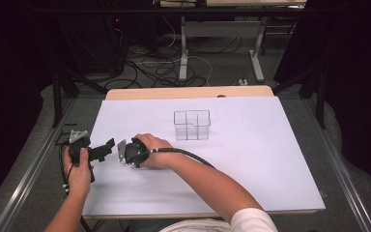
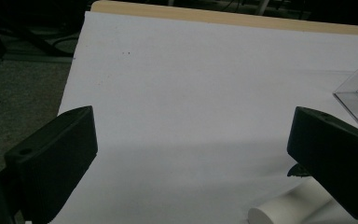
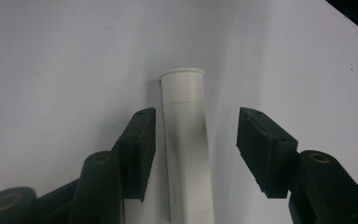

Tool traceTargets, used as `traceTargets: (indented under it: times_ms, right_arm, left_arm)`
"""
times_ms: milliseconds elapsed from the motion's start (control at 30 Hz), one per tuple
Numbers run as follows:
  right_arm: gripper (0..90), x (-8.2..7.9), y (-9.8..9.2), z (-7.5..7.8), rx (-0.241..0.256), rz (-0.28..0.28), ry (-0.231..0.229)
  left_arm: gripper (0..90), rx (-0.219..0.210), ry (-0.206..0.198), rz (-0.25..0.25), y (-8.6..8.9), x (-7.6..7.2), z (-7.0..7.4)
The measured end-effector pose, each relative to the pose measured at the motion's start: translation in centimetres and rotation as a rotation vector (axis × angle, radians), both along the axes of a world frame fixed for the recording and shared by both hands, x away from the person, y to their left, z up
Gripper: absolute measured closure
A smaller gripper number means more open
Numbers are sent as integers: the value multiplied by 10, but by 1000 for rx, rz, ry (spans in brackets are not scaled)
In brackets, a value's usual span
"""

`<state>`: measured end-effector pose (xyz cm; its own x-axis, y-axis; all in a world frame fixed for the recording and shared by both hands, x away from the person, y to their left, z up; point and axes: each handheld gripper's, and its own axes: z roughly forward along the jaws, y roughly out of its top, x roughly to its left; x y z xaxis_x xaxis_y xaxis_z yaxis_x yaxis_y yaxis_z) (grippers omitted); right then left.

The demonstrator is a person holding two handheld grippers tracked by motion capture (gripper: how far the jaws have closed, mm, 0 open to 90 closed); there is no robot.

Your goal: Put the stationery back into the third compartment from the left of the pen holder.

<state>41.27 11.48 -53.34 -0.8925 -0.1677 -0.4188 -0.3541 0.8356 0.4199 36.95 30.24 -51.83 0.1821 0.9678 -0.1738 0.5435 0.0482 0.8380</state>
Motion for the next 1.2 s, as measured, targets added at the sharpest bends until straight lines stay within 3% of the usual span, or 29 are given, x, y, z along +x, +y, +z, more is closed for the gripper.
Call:
traceTargets:
  times_ms: [500,700,1200]
  right_arm:
    - [545,8,3,-8,-21,-3,31]
    - [638,7,3,-9,-40,13,49]
    - [671,-2,4,-10,-52,35,-28]
  left_arm:
    - [16,10,8,-15,-4,1,-2]
    - [16,12,11,-20,-4,1,-1]
    - [16,8,8,-15,-4,1,-2]
